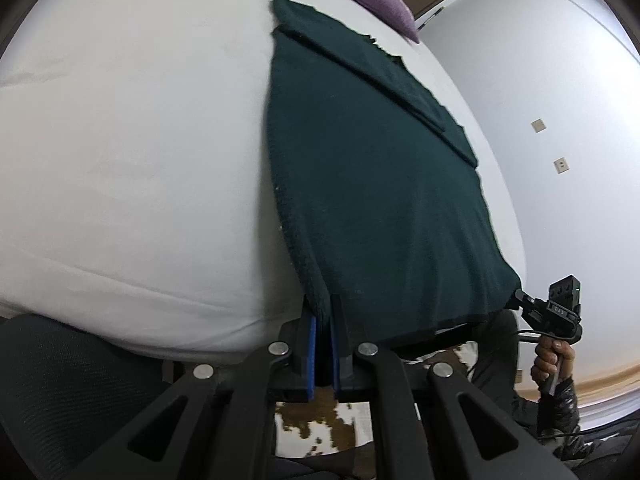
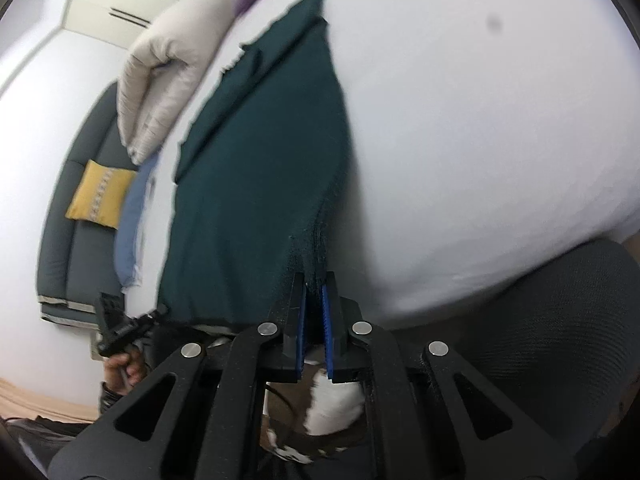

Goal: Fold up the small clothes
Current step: 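Grasp the sweater hem with the left gripper while the right gripper grasps the hem, then lift the hem with both grippers and carry it toward the collar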

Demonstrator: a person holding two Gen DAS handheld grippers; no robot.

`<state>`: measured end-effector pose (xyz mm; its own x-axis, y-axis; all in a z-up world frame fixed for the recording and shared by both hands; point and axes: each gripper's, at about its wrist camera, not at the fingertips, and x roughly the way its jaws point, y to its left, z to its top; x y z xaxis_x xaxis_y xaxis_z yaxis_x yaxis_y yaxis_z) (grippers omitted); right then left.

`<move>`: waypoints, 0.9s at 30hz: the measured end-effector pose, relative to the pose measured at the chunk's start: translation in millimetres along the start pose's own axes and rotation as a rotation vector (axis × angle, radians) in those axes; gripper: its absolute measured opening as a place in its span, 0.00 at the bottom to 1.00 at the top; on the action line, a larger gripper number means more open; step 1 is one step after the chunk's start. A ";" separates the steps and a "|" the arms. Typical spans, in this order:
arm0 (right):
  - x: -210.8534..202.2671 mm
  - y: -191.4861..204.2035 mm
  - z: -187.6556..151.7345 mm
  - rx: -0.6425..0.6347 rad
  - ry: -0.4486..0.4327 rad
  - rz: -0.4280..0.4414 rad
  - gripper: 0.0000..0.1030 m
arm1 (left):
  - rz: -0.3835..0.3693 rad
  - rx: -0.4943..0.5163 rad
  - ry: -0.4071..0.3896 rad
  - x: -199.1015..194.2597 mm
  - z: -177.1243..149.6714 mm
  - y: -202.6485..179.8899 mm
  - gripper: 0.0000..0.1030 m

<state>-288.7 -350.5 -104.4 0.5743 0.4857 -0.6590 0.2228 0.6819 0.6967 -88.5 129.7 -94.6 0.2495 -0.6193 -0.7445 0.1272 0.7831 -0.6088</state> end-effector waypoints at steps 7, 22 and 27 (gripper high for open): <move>-9.3 40.0 16.7 -0.029 -0.060 0.149 0.06 | -0.117 -0.052 -0.056 -19.6 4.8 -0.1 0.06; -19.7 96.2 50.7 -0.079 -0.157 0.276 0.05 | -0.301 -0.060 -0.171 -53.0 24.8 -20.7 0.06; -18.5 105.3 66.8 -0.082 -0.175 0.298 0.05 | -0.323 -0.055 -0.209 -59.1 48.4 -30.5 0.06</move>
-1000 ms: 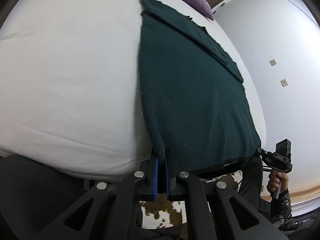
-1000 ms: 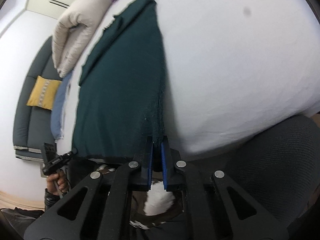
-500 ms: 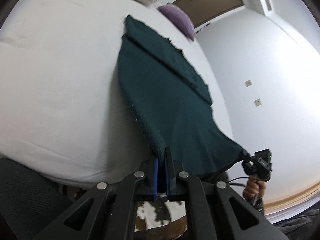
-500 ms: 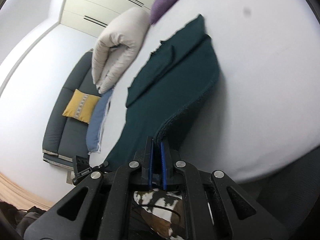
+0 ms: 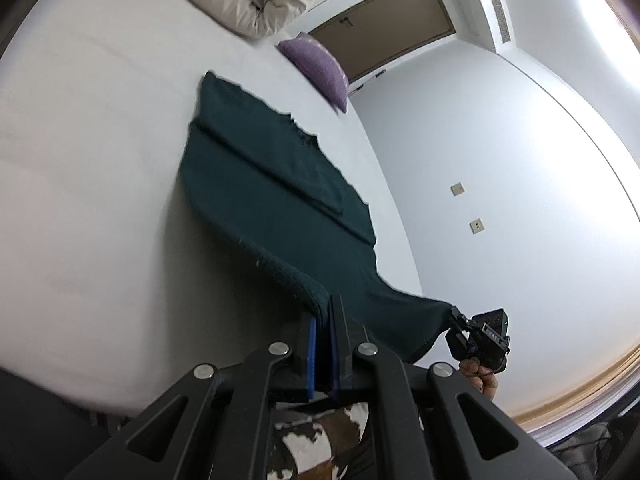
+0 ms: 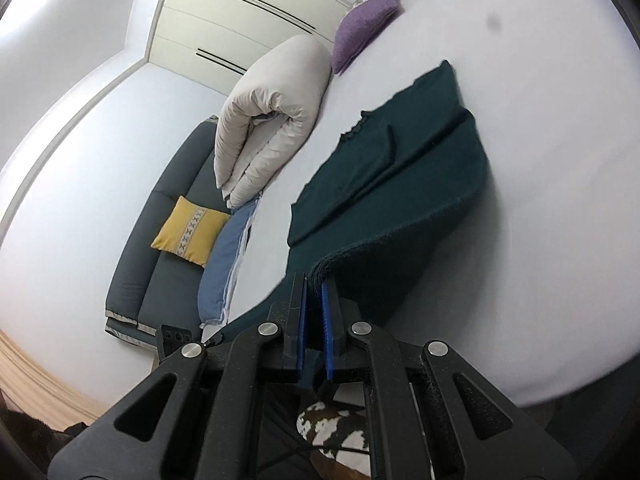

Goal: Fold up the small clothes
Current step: 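Lift the hem with both grippers and carry it toward the collar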

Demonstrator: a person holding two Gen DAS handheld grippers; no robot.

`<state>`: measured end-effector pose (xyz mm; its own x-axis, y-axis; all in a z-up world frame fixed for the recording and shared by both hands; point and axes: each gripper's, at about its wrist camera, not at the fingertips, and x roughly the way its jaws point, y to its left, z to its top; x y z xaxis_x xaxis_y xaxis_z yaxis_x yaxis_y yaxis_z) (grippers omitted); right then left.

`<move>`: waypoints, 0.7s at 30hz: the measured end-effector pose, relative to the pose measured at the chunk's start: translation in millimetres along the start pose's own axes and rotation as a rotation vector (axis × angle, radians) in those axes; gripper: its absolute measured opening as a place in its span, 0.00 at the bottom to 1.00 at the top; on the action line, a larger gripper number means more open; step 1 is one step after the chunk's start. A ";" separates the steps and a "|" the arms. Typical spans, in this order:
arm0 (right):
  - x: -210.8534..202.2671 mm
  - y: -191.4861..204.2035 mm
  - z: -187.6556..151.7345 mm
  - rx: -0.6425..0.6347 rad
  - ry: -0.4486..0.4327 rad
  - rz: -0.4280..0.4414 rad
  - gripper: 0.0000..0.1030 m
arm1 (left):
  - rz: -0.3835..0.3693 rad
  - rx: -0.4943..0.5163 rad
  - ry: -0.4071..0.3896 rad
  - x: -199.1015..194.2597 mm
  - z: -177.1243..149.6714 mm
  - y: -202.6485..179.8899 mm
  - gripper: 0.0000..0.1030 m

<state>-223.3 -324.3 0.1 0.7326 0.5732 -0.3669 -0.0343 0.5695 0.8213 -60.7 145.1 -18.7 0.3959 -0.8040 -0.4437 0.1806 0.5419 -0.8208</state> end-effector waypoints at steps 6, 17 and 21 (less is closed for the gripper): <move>11.4 9.5 35.6 -0.015 -0.043 0.004 0.05 | -0.039 -0.019 -0.040 9.7 35.3 -8.0 0.06; 56.7 -12.2 130.5 0.030 -0.148 -0.020 0.05 | -0.074 -0.125 -0.111 49.8 118.0 6.8 0.06; 80.0 -30.1 163.6 0.052 -0.171 -0.049 0.05 | -0.072 -0.158 -0.130 72.4 153.0 18.9 0.06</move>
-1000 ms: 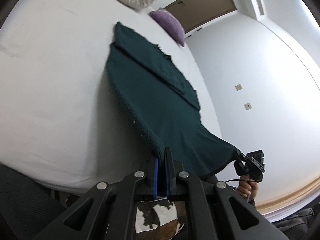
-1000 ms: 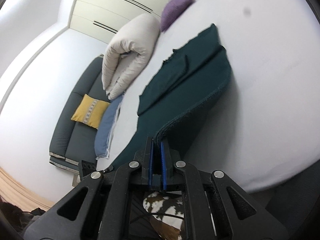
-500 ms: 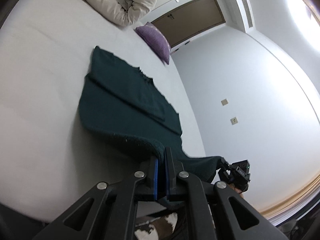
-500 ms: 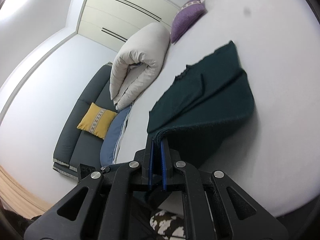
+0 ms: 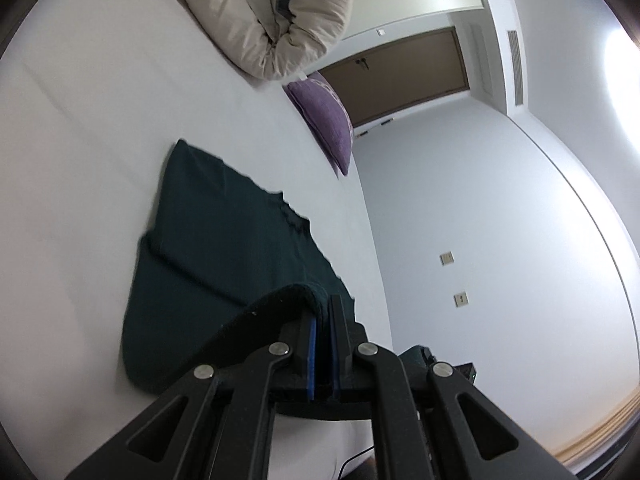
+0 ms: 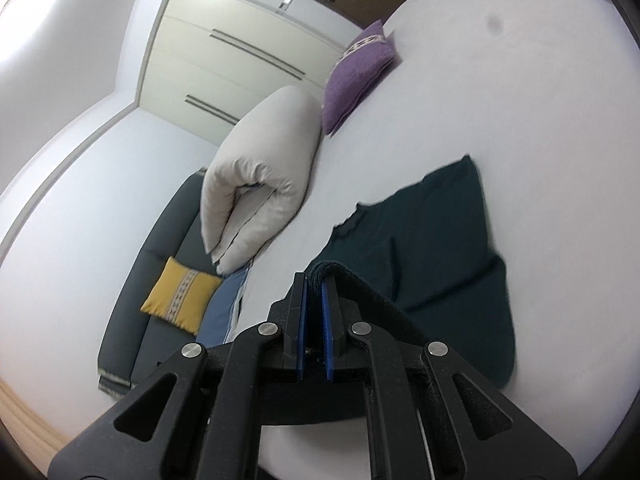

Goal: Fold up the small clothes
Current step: 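Lift the hem with both grippers and carry it toward the collar, then lower the hem onto the sweater and open both grippers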

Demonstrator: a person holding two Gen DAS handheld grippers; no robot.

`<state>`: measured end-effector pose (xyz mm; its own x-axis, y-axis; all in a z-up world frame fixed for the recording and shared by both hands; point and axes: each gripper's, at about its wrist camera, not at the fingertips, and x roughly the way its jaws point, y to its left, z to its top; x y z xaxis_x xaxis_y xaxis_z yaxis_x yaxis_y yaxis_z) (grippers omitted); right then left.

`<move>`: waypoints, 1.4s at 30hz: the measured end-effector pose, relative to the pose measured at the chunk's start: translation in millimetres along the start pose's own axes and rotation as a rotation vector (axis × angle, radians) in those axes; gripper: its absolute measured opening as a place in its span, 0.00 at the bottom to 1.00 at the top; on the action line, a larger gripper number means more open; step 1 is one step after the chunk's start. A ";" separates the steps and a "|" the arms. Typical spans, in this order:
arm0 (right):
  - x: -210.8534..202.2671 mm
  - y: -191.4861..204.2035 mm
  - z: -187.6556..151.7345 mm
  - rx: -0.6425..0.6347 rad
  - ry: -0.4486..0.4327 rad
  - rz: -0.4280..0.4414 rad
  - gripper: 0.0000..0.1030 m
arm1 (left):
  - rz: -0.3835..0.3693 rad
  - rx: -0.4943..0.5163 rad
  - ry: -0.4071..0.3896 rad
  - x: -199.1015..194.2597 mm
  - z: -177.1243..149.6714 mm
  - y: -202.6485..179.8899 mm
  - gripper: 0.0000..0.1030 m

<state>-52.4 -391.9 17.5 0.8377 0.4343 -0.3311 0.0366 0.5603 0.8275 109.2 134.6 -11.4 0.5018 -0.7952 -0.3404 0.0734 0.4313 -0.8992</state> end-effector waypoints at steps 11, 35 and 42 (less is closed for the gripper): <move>86.7 -48.2 64.5 0.062 -0.039 -0.077 0.05 | 0.041 -0.030 -0.046 69.9 71.0 23.2 0.06; 200.2 -118.6 114.6 0.042 -0.039 -0.359 0.24 | 0.159 -0.089 -0.082 132.3 124.6 76.0 0.64; 174.4 -67.7 59.7 -0.231 0.048 -0.467 0.24 | 0.240 0.044 -0.058 97.4 74.8 51.2 0.66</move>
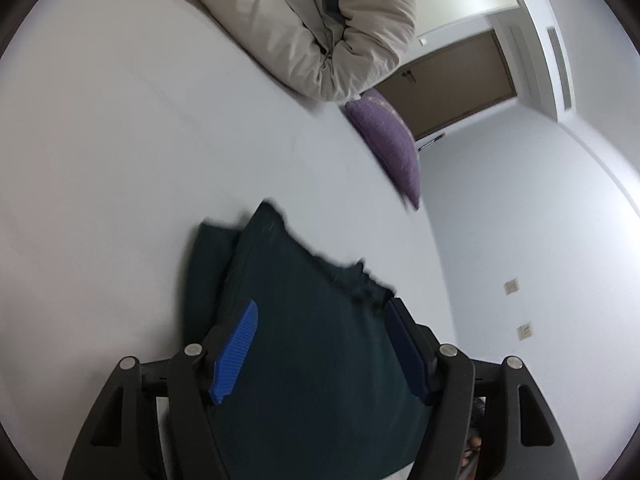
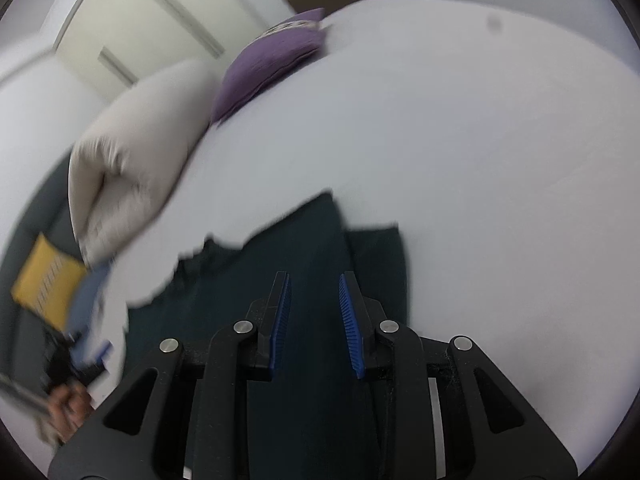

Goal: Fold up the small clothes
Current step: 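Lower the hem onto the sweater and open both grippers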

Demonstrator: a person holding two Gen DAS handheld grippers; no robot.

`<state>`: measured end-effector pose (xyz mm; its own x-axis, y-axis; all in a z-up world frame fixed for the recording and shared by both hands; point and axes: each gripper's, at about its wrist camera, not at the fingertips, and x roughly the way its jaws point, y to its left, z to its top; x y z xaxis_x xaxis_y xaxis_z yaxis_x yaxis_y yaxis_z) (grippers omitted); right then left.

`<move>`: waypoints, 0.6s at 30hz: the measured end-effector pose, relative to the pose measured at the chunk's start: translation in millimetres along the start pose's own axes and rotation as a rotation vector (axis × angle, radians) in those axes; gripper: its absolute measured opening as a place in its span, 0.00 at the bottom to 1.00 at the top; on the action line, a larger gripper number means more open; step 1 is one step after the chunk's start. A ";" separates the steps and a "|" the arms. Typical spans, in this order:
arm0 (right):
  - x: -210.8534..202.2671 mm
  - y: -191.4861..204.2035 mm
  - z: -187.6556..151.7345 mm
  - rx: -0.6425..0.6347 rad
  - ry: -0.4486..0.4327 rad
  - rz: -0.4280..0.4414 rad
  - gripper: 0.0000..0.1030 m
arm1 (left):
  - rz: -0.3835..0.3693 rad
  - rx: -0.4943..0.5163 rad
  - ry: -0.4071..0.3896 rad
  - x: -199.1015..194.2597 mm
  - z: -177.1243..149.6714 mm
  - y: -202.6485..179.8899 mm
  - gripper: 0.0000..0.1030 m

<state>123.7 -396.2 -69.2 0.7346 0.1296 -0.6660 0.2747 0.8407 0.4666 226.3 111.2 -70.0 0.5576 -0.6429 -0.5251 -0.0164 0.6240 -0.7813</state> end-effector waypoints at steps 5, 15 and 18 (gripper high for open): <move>-24.9 6.7 -46.1 -0.108 0.002 -0.085 0.24 | 0.108 0.086 -0.017 -23.8 -39.6 1.8 0.66; -71.9 5.3 -95.0 -0.186 -0.037 -0.149 0.50 | 0.246 0.231 -0.017 -27.2 -82.7 4.9 0.56; -78.7 5.6 -98.5 -0.203 -0.041 -0.149 0.50 | 0.276 0.274 -0.020 -24.0 -89.3 0.6 0.53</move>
<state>6.4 -349.9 -71.5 0.7209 -0.0212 -0.6927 0.2544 0.9379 0.2360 138.8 87.3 -88.1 0.5796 -0.4274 -0.6939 0.0527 0.8693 -0.4914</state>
